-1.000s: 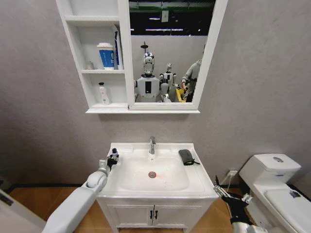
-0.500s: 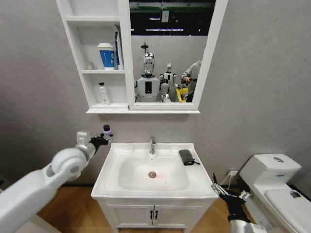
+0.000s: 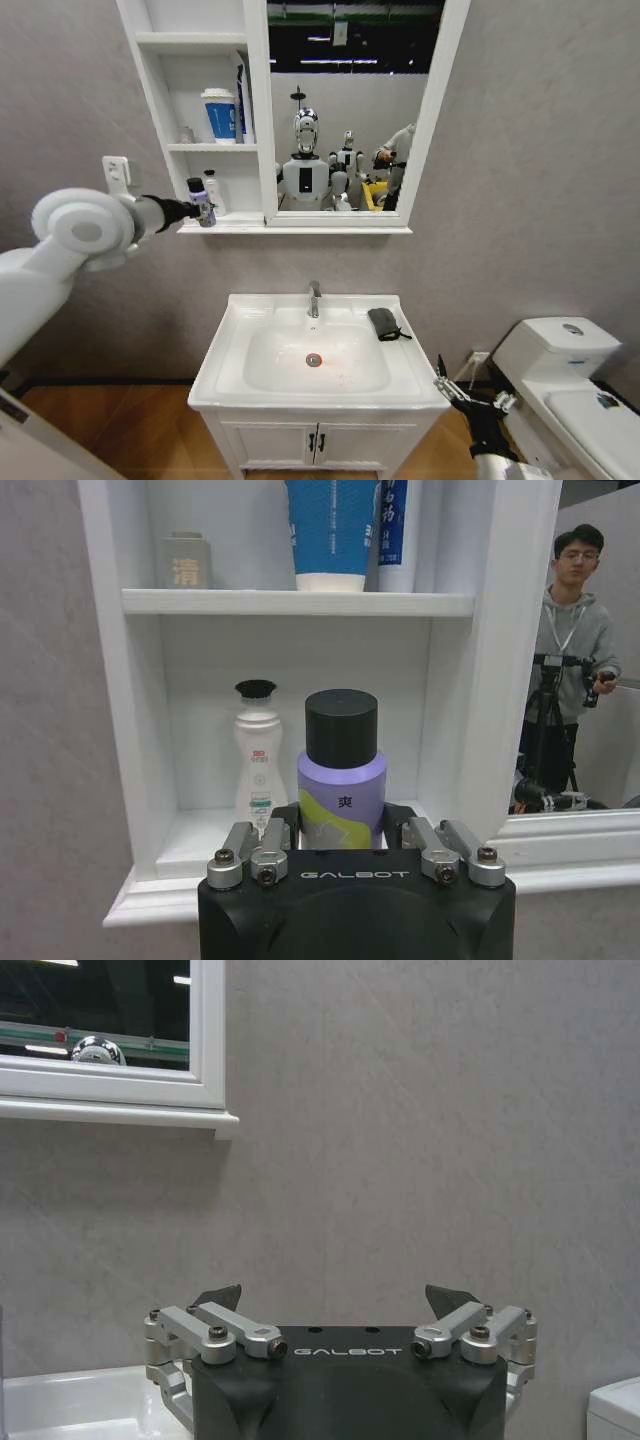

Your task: Move facial cleanser and shampoo from washbasin to cabinet, then wipe washbasin with towel.

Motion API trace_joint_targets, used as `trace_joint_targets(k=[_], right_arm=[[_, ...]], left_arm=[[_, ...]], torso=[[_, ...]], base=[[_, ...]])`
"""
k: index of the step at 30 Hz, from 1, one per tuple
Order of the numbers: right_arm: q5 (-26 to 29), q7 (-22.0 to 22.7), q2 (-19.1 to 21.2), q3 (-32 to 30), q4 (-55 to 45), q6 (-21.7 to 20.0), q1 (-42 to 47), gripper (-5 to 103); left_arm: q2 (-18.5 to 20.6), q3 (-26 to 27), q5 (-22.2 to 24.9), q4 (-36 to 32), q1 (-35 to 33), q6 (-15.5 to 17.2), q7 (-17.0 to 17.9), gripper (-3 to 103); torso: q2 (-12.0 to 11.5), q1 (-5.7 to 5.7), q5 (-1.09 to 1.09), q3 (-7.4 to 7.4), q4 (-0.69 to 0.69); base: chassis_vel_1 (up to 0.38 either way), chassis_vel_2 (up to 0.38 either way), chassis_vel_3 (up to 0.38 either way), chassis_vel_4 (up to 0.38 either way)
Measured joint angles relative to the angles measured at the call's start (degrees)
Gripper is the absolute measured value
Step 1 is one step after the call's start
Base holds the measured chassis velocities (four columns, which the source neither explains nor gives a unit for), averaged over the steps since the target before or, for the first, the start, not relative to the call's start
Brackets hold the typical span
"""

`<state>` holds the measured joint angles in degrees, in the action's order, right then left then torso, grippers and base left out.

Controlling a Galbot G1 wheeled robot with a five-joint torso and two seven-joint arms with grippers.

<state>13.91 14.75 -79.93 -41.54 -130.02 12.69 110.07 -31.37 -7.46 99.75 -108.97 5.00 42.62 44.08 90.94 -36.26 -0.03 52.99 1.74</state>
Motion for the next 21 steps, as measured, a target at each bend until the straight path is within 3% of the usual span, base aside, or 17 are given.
trace_joint_targets(k=[5, 9, 15, 21], right_arm=[[0.6, 0.0, -0.3, -0.6, 0.5, 0.3, -0.2, 100], [0.9, 0.0, -0.6, -0.7, 0.8, 0.6, -0.2, 100], [2.1, -0.5, -0.8, -2.0, 2.6, 1.9, 0.0, 100], [3.1, -1.1, -1.1, -2.8, 4.1, 3.0, 0.3, 100]], left_arm=[[-5.0, -7.1, -3.3, 8.2, 5.3, -0.1, -0.9, 43], [-6.8, -8.8, -4.6, 11.1, 6.3, -0.1, -1.4, 43], [-11.6, -14.1, -11.2, 19.1, 9.9, -0.3, -6.2, 43], [-15.1, -16.4, -12.9, 22.9, 13.3, -0.4, -7.8, 43]], torso=[[0.0, 0.0, 0.0, 0.01, 0.0], [0.0, 0.0, 0.0, 0.01, 0.0], [0.0, 0.0, 0.0, 0.01, -0.01], [0.0, 0.0, 0.01, 0.0, 0.0]], base=[[0.0, 0.0, 0.0, 0.0], [0.0, 0.0, 0.0, 0.0], [0.0, 0.0, 0.0, 0.0], [0.0, 0.0, 0.0, 0.0]])
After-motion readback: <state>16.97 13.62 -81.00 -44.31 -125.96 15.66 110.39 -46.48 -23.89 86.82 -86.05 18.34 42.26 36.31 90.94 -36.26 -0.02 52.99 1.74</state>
